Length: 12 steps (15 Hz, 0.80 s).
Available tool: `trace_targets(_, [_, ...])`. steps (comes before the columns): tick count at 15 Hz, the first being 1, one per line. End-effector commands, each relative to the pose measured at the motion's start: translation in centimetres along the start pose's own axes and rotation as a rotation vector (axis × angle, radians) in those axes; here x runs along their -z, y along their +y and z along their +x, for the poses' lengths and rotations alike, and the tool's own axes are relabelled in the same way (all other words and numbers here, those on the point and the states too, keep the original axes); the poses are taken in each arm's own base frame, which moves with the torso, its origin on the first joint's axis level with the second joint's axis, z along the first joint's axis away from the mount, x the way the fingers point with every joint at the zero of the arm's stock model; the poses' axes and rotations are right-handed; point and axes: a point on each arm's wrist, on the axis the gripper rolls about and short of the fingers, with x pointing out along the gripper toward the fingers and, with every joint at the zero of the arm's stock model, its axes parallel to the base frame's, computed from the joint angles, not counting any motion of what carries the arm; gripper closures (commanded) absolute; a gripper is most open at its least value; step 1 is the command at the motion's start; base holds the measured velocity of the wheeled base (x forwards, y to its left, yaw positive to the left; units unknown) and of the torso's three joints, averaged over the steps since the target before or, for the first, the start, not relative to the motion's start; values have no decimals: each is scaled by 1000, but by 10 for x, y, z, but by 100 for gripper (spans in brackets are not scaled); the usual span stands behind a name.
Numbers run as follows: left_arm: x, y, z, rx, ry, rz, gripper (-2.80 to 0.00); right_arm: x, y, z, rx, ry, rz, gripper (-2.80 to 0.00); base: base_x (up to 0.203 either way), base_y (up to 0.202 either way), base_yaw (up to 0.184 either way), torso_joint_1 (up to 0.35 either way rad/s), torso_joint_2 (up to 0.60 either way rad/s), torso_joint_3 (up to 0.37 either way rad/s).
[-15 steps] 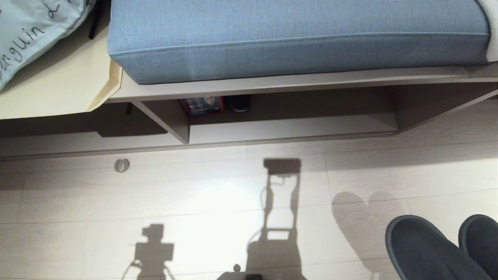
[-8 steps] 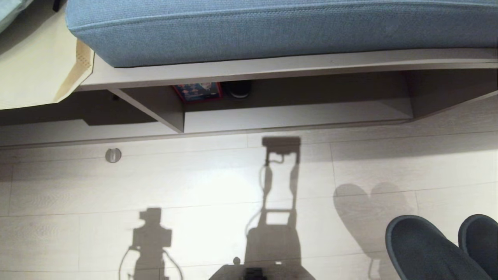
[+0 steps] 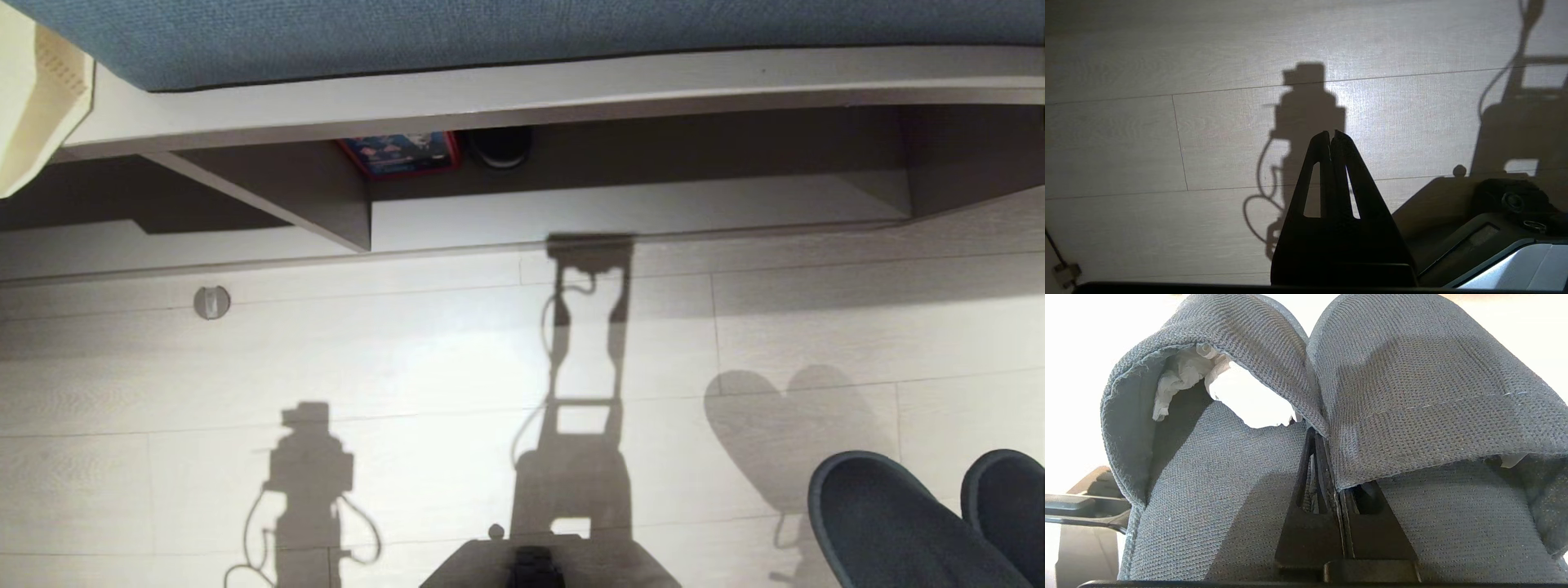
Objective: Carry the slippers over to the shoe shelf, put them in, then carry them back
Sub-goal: Place the slippers into the shoe cabinet
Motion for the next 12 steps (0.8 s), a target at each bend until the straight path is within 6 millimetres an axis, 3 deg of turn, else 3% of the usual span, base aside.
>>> trace_targets(1, [0,0,0,-1,0,0,0,0,0,0,-2,3,-1,0,0,0,0,1,2,-193])
trace_targets(12, [0,0,0,-1,-3,-2,0,0,0,0,-2,2,-1,0,0,0,0,1,3,-179])
